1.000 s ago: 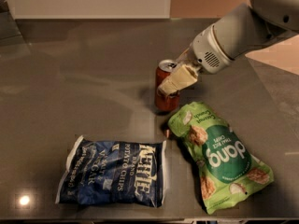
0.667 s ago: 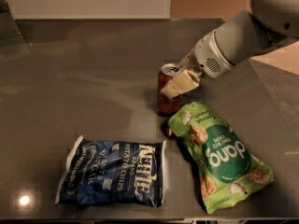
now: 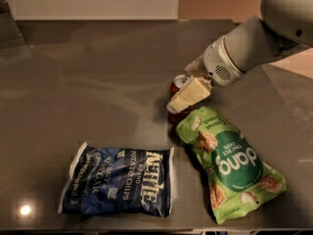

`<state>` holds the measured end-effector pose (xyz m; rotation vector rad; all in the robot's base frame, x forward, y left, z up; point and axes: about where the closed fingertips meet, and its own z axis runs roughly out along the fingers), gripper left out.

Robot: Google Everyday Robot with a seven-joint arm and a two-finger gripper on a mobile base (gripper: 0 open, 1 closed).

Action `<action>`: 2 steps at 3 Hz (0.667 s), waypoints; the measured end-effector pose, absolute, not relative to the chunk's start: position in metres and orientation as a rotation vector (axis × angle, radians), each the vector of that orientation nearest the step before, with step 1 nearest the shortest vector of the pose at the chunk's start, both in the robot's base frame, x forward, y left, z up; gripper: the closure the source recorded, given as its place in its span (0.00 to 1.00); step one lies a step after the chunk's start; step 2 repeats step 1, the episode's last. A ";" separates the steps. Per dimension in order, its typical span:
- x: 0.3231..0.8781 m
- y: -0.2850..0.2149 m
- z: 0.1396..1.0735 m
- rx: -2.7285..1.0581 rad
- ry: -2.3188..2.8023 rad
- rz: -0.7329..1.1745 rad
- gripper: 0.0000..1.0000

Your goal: Move coke can near green rice chip bag

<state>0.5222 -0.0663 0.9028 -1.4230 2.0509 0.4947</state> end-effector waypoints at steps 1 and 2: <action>0.522 -0.066 0.903 -1.423 2.051 0.495 0.00; 0.522 -0.066 0.903 -1.423 2.051 0.495 0.00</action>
Offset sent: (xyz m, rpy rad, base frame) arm 0.0000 0.0000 0.0000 0.0000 0.0000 0.0000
